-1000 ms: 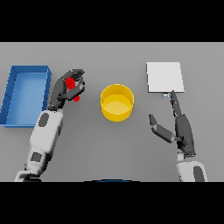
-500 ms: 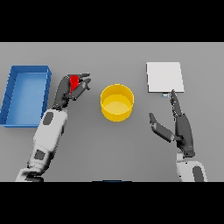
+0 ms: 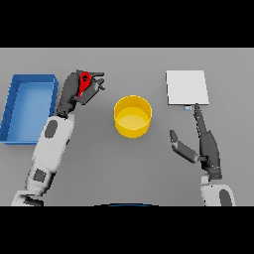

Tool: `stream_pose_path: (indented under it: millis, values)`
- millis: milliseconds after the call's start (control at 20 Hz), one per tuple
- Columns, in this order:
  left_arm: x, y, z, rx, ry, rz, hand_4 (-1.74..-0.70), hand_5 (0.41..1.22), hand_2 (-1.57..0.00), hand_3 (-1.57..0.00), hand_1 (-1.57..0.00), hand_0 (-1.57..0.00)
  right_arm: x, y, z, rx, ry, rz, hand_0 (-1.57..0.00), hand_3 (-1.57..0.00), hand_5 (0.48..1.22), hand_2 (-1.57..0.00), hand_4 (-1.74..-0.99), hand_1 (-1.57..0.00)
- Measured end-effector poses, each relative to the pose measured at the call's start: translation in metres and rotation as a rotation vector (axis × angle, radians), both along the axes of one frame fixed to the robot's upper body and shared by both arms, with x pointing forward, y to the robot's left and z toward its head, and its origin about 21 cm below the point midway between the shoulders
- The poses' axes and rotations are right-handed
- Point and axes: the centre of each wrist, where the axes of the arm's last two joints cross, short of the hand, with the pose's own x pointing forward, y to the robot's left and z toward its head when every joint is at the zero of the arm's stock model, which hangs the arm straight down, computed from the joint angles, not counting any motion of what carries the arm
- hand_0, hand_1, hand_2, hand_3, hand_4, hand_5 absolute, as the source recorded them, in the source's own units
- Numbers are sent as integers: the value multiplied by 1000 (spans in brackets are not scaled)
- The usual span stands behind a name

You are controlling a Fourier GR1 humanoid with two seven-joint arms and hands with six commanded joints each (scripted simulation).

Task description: Pick up the red beaker and tilt it to pour out 1 green nut into yellow bowl. Pick up the yellow bowl and place it on the metallic measuring scale.

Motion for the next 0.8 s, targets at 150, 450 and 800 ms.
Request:
stream_pose_path:
  millis: [150, 450, 800]
  values:
    - [4, -1, 13, 195, 37, -47, -1733, 1122, -1565, -1562, -1565, -1564, 2, 1, 1, -16, 4, -8, 1, 1, 674, 1, -1256, 1]
    - [-1, -6, 27, 384, 25, -87, -1736, 1117, -1567, -1565, -1567, -1567, 2, 1, 2, -23, 17, -1, 1, 1, 681, 1, -1255, 1]
    - [2, -33, 46, 924, -52, -130, -1740, 1161, -1570, -1570, -1570, -1570, 2, 4, 2, 4, 35, 0, 1, 1, 698, 1, -1267, 1]
